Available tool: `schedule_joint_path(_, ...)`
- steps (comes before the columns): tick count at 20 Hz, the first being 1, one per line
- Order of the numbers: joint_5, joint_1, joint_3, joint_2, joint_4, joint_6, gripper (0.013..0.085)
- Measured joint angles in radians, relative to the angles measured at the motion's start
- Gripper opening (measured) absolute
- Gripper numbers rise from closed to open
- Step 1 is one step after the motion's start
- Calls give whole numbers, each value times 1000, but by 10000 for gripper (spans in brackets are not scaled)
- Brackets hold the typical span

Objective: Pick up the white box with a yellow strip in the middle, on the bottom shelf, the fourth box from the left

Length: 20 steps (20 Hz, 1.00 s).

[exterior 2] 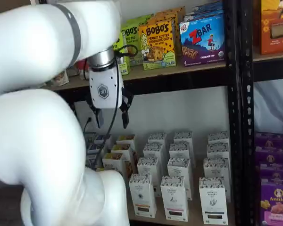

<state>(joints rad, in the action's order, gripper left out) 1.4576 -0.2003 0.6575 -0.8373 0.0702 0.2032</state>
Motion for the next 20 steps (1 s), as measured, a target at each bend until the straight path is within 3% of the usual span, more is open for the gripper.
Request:
schedule_joint_path(2, -64, -25, -36, 0, -21, 25, 850)
schedule_joint_path(3, -102, -47, -55, 1, -54, 52, 850)
schedule_joint_path(9, -165, -115, -71, 85, -126, 138, 850)
schedule_joint_path(14, -292, -145, -109, 158, -111, 170, 850)
schedule_joint_path(20, -440, -168, -147, 233, -128, 207, 850)
